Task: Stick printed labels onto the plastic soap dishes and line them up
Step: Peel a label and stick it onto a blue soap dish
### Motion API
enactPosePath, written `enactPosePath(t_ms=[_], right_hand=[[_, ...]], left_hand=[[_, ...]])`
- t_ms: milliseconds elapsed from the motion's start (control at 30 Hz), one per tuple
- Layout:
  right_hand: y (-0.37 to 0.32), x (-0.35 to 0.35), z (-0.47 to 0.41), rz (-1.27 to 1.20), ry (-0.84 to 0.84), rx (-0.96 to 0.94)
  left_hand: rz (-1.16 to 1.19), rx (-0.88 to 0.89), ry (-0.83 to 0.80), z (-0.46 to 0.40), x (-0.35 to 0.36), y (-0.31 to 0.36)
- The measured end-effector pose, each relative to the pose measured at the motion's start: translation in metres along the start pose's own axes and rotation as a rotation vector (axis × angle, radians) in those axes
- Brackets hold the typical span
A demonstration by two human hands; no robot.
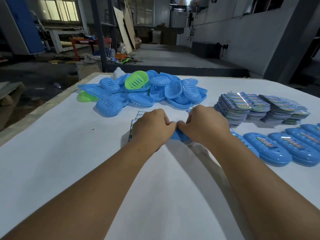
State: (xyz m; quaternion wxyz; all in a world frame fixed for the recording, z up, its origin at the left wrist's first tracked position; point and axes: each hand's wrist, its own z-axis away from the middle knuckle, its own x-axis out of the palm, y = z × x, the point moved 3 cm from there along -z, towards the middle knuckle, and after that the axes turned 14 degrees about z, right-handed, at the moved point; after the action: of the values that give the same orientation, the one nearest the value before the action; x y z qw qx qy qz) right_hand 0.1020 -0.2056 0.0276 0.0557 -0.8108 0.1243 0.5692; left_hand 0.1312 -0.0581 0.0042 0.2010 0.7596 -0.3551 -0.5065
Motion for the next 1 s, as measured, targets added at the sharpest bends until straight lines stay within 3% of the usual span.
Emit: enactPosePath(t_ms=[300,467,567,733,1000], right_hand=[[0.011,0.011,-0.004,0.035,-0.147,0.028],[0.002,0.009,-0.001,-0.287,-0.09,-0.183],[-0.008,0.007,0.007,-0.446,-0.147,-0.315],[-0.011,0.006,0.014,-0.353,-0.207,-0.421],[0.006,-0.008,0.027,0.011,-0.369,-0.323]], left_hand=[[0.109,-0.047,-0.082,-0.003,0.001,-0.008],[0.171,-0.04,-0.112,-0.004,0.0,-0.01],[0.179,-0.031,-0.117,-0.006,-0.005,-0.011],[0.109,-0.014,-0.079,-0.01,-0.013,-0.013],[0.055,-0.051,-0.084,-0.012,-0.009,-0.018]])
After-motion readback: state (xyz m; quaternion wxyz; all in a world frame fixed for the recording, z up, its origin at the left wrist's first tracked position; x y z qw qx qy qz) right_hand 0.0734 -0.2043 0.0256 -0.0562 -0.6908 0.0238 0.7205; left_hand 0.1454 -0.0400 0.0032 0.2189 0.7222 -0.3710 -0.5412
